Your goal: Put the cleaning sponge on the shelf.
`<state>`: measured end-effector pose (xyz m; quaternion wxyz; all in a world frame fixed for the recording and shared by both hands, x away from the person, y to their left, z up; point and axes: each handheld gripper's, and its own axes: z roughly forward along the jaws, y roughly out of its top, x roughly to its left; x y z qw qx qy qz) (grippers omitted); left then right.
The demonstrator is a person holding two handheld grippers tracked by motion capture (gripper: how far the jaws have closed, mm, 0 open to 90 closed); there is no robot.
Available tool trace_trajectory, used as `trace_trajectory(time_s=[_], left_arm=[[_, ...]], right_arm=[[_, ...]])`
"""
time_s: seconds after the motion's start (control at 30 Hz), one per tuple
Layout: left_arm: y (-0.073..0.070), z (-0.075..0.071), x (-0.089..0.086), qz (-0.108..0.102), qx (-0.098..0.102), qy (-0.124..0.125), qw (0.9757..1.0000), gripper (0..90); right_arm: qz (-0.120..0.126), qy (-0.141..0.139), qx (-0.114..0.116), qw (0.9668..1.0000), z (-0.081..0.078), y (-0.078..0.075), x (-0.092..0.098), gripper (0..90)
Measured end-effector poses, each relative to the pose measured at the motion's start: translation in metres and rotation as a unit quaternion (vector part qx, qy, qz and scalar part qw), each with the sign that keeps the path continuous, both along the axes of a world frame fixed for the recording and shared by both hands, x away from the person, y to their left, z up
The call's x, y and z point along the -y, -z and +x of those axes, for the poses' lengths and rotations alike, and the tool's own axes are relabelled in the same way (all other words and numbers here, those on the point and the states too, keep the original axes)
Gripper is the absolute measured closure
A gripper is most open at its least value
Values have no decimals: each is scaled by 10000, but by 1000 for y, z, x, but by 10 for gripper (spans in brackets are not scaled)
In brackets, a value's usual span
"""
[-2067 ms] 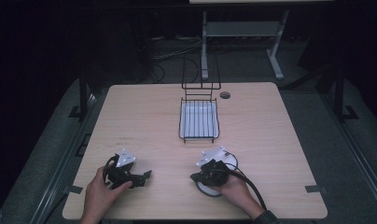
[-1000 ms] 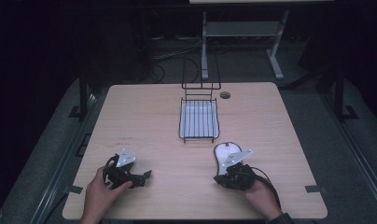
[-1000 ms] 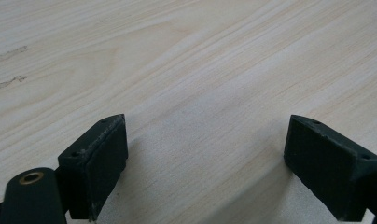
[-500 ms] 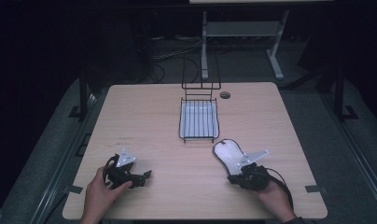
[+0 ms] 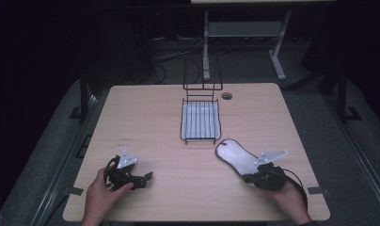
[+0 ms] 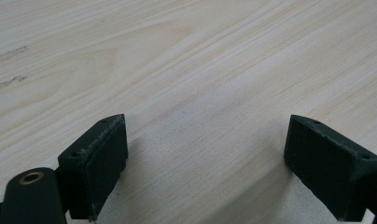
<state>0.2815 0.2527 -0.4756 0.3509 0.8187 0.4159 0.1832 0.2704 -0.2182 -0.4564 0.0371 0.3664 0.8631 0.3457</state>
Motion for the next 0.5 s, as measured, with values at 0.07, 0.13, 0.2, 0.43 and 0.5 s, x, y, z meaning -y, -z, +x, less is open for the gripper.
trace_trajectory(time_s=[0.07, 0.13, 0.2, 0.43, 0.5], left_arm=[[0, 0, 0, 4, 2, 1, 10000, 128], [0, 0, 0, 4, 1, 1, 10000, 128], [0, 0, 0, 0, 1, 0, 10000, 128], [0, 0, 0, 5, 2, 1, 10000, 128], [0, 0, 0, 2, -1, -1, 10000, 128]], right_arm=[[90, -2, 45, 9999, 0, -3, 4, 892], [195, 35, 88, 9998, -1, -7, 6, 855], [261, 64, 143, 9995, -1, -12, 7, 814], [394, 163, 268, 9987, 5, -22, 11, 637], [375, 185, 276, 9987, 8, -23, 11, 585]])
